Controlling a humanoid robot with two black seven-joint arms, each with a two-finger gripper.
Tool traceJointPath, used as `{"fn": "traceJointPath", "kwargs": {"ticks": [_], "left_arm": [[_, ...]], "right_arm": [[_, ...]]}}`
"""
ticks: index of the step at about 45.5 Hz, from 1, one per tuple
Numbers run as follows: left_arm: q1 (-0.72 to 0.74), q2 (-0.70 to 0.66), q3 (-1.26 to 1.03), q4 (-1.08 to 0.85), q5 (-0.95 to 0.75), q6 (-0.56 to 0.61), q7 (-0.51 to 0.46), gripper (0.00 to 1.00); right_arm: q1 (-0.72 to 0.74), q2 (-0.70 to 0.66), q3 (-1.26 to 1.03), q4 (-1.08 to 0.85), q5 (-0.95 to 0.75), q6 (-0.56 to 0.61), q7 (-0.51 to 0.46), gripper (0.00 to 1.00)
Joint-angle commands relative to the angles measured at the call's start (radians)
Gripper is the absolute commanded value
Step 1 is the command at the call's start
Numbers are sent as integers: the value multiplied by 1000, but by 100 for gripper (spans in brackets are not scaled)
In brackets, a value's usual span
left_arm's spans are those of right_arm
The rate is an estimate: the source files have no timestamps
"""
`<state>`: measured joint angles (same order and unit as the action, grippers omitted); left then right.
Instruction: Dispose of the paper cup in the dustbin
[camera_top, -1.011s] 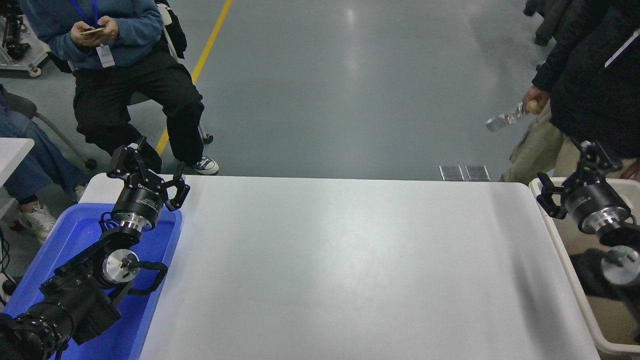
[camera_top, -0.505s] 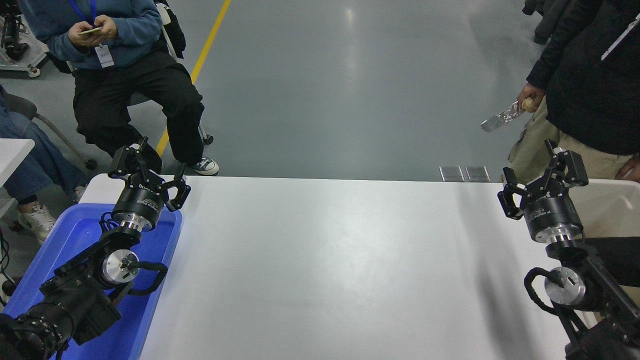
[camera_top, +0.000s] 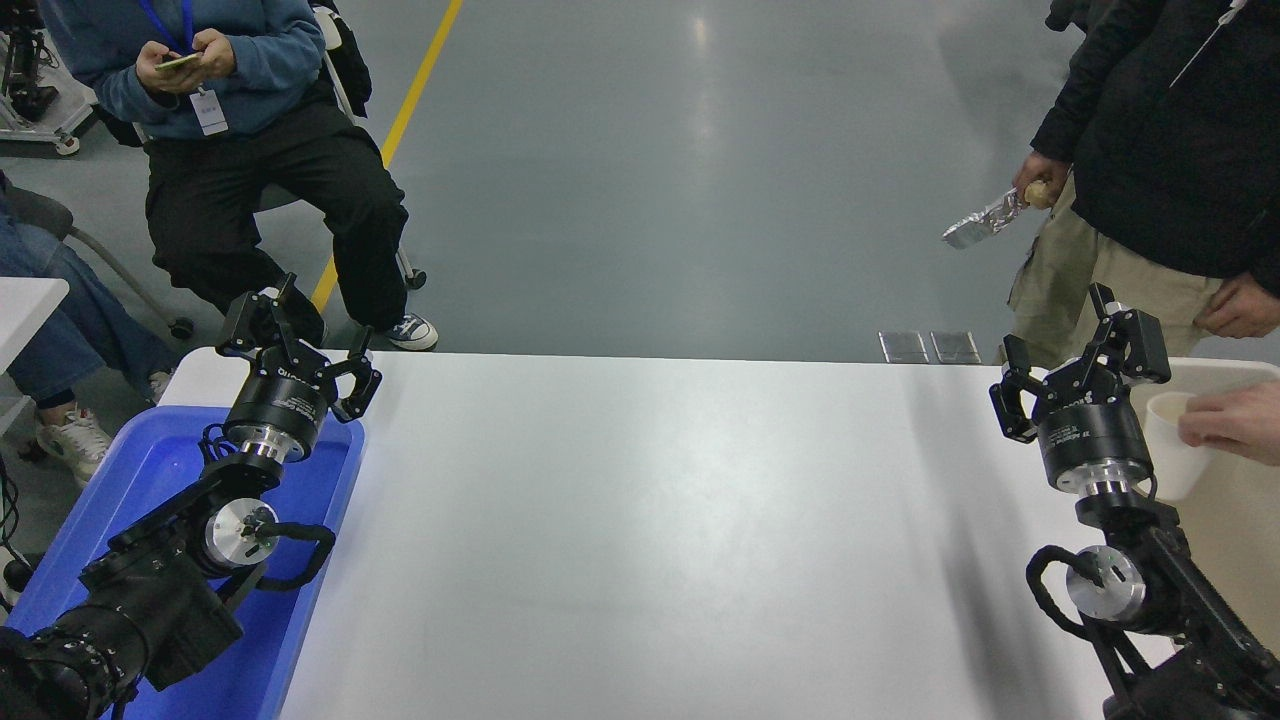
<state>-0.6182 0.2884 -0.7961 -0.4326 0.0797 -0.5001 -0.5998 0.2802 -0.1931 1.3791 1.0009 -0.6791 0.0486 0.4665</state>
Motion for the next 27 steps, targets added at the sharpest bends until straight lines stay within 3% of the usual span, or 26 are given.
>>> {"fn": "traceJointPath", "kwargs": {"ticks": [1, 27], "left_arm": [[0, 0, 0, 0, 0, 0, 0, 100], [0, 0, 0, 0, 0, 0, 0, 100]], "right_arm": [[2, -8, -52, -25, -3, 7, -2, 99], [10, 6, -86, -64, -2, 5, -2, 99]]}}
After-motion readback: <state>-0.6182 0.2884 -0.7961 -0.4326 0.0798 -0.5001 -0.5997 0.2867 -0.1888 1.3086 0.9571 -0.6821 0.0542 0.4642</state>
